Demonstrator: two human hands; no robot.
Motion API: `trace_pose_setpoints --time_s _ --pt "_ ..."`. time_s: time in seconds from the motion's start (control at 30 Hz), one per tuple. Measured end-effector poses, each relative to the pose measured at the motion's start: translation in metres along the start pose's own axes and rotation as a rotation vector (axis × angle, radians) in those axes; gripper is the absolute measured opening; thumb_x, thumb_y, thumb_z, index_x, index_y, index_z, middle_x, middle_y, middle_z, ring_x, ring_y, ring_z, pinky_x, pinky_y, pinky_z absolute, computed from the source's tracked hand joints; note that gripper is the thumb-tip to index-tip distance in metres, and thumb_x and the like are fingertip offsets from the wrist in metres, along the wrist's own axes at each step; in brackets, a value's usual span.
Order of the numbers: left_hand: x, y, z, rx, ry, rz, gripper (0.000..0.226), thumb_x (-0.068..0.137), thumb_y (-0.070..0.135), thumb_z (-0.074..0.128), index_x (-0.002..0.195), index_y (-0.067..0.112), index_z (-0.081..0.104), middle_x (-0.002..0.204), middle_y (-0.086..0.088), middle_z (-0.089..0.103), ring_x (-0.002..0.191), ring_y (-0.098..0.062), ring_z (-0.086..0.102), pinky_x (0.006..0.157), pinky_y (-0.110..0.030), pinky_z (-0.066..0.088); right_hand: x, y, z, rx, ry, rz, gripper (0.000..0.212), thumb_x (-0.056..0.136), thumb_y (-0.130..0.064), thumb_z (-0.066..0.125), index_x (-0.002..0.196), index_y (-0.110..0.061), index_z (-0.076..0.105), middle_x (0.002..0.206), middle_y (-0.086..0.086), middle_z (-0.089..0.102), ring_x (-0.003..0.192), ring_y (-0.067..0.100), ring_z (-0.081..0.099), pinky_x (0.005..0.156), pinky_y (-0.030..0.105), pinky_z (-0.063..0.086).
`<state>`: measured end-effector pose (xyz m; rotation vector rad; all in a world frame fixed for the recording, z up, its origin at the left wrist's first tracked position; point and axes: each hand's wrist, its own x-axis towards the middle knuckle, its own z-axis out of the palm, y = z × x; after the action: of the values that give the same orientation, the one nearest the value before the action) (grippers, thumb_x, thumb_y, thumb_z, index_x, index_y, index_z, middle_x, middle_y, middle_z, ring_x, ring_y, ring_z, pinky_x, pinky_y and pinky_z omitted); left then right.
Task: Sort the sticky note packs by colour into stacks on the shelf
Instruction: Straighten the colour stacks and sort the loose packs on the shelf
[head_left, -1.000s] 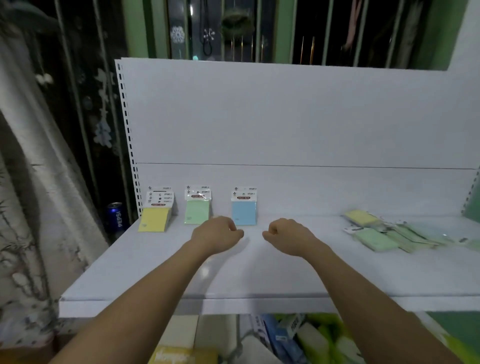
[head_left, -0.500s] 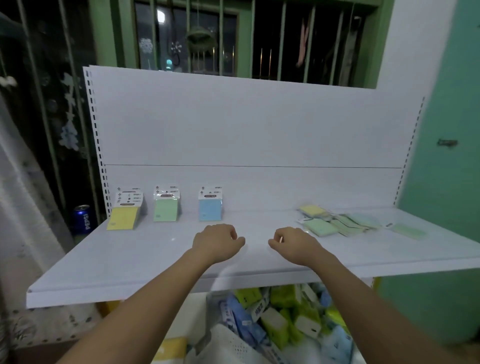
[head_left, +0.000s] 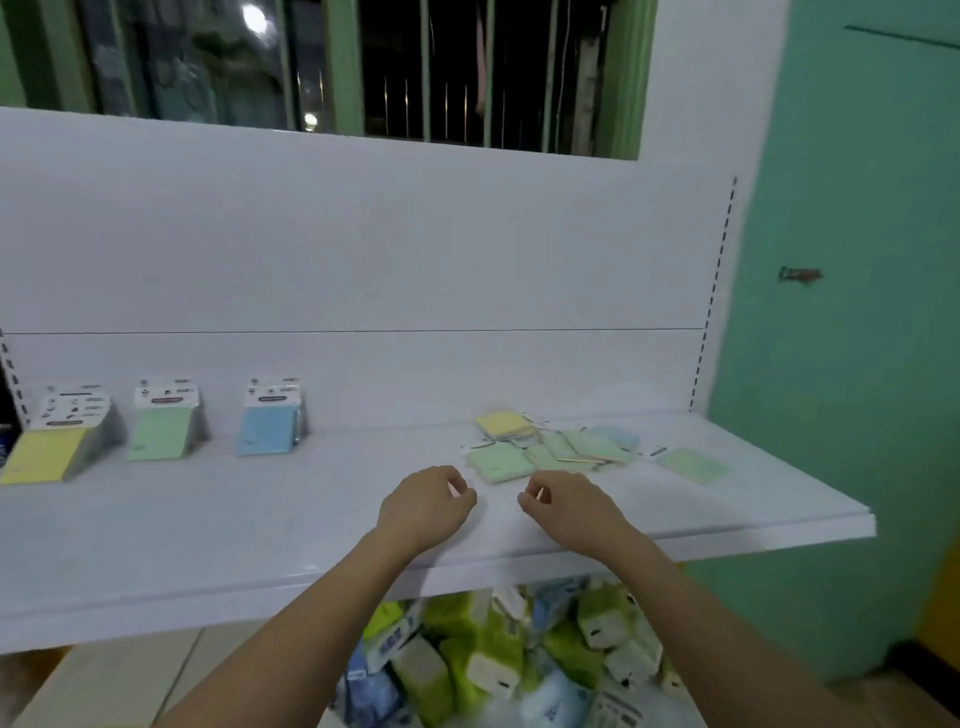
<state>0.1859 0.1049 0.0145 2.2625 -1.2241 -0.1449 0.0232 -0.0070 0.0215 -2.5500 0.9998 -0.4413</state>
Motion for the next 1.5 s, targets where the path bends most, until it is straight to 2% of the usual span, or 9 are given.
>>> trace_pose_setpoints --time_s 0.17,0.33,0.47,0.6,0.8,1.1,1.33,1.43,1.5 --pt "0.02 0.027 0.04 -0.024 0.096 -0.06 0.017 0.092 0.042 0.048 0.1 0.032 0.06 0.099 0.009 0.065 0.092 -0.015 0.06 0.081 -0.031 0.05 0.016 0.057 -0.018 0.065 0.079 -0.01 0.024 0.095 -0.04 0.045 0.092 -0.023 0.06 0.093 -0.008 0.064 0.085 0.017 0.06 0.078 0.036 0.051" --pt "0.042 0.032 0.057 -0.066 0.247 -0.156 0.036 0.089 0.043 0.056 0.119 0.024 0.058 0.108 0.003 0.064 0.102 -0.022 0.059 0.084 -0.034 0.048 0.044 0.095 -0.02 0.28 0.374 0.096 0.011 0.095 -0.028 0.051 0.088 -0.022 0.057 0.085 -0.005 0.063 0.077 0.018 0.058 0.066 0.032 0.045" --pt "0.07 0.031 0.063 -0.108 0.251 -0.271 0.049 0.086 0.049 0.056 0.125 0.018 0.055 0.114 -0.003 0.063 0.109 -0.025 0.057 0.087 -0.037 0.048 0.075 0.121 -0.017 0.415 0.522 0.242 0.005 0.092 -0.02 0.055 0.092 -0.016 0.055 0.096 0.008 0.06 0.081 0.023 0.052 0.07 0.029 0.036" --pt "0.084 0.028 0.075 -0.026 0.301 -0.328 0.053 0.082 0.06 0.053 0.117 0.021 0.06 0.112 0.0 0.063 0.109 -0.025 0.055 0.082 -0.035 0.045 0.095 0.138 -0.007 0.529 0.529 0.317 0.016 0.093 -0.027 0.055 0.098 -0.012 0.056 0.103 0.015 0.062 0.09 0.03 0.057 0.072 0.03 0.037" --pt "0.092 0.022 0.076 -0.042 0.301 -0.333 0.053 0.081 0.061 0.058 0.118 0.023 0.06 0.113 0.002 0.066 0.112 -0.025 0.056 0.082 -0.035 0.045 0.105 0.143 -0.003 0.421 0.485 0.344 0.037 0.094 -0.036 0.052 0.113 -0.005 0.059 0.114 0.017 0.064 0.106 0.033 0.059 0.083 0.035 0.043" --pt "0.088 0.019 0.075 -0.156 0.275 -0.353 0.049 0.082 0.052 0.065 0.123 0.026 0.061 0.111 0.006 0.07 0.105 -0.021 0.063 0.082 -0.033 0.047 0.103 0.14 -0.005 0.415 0.394 0.407 0.043 0.091 -0.049 0.054 0.106 -0.009 0.062 0.108 0.014 0.067 0.104 0.032 0.06 0.074 0.032 0.035" --pt "0.084 0.019 0.07 -0.463 0.291 -0.267 0.021 0.072 0.039 0.073 0.09 0.03 0.067 0.076 0.009 0.059 0.072 -0.019 0.058 0.072 -0.033 0.047 0.102 0.143 -0.007 0.477 0.405 0.408 0.046 0.085 -0.05 0.063 0.118 -0.017 0.062 0.116 0.006 0.067 0.109 0.028 0.061 0.085 0.035 0.043" --pt "0.081 0.021 0.068 -0.562 0.306 -0.232 0.025 0.064 0.039 0.07 0.087 0.031 0.064 0.082 0.007 0.064 0.074 -0.022 0.064 0.077 -0.042 0.054 0.103 0.15 -0.003 0.546 0.41 0.354 0.04 0.083 -0.045 0.068 0.113 -0.019 0.065 0.105 0.002 0.069 0.097 0.025 0.064 0.082 0.036 0.048" --pt "0.078 0.024 0.069 -0.627 0.307 -0.2 0.018 0.074 0.023 0.072 0.09 0.024 0.065 0.09 0.003 0.069 0.08 -0.021 0.067 0.072 -0.039 0.056 0.103 0.152 -0.003 0.658 0.445 0.294 0.028 0.083 -0.036 0.071 0.104 -0.02 0.064 0.095 -0.001 0.068 0.091 0.023 0.064 0.08 0.037 0.05"
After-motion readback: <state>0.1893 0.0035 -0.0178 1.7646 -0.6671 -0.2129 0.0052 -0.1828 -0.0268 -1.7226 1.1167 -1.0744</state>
